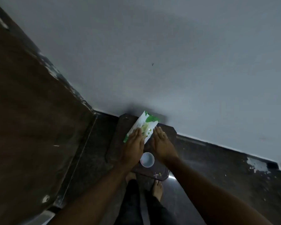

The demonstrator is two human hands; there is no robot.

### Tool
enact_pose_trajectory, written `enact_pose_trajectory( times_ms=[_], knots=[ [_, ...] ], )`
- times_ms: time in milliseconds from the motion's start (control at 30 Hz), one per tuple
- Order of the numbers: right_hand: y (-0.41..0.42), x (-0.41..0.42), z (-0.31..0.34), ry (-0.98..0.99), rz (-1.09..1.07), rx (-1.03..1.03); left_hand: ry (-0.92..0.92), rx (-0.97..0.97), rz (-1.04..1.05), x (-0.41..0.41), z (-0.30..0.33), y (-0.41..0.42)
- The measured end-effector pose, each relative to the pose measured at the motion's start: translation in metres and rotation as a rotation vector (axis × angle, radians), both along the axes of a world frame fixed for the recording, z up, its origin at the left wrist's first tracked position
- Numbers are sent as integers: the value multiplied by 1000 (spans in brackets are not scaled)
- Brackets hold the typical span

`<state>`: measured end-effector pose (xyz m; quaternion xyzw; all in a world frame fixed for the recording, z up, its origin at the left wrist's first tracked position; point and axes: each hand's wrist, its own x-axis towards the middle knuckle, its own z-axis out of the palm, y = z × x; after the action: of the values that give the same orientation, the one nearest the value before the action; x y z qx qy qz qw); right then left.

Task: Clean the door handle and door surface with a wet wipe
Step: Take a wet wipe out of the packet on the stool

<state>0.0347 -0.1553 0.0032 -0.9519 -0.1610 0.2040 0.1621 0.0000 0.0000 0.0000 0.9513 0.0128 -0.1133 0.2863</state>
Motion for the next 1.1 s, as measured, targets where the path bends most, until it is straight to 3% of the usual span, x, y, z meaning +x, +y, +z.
enact_pose_trajectory(
  times_ms=[200,367,467,700,900,1100],
  knots=[
    [20,29,-30,193,-136,25,-1,-136,115,25,-44,4],
    [33,62,-48,98,-363,132,-109,-157,150,54,-70,10],
    [43,85,-63,147,-472,165,-135,-180,189,71,-83,7],
    [54,105,-96,249,-463,88,-129,-140,274,87,-115,-3],
    [50,103,-76,210,-442,126,-102,-92,274,90,-126,-2],
    [47,98,-50,168,-564,338,-125,-39,303,93,-126,-3]
  ],
)
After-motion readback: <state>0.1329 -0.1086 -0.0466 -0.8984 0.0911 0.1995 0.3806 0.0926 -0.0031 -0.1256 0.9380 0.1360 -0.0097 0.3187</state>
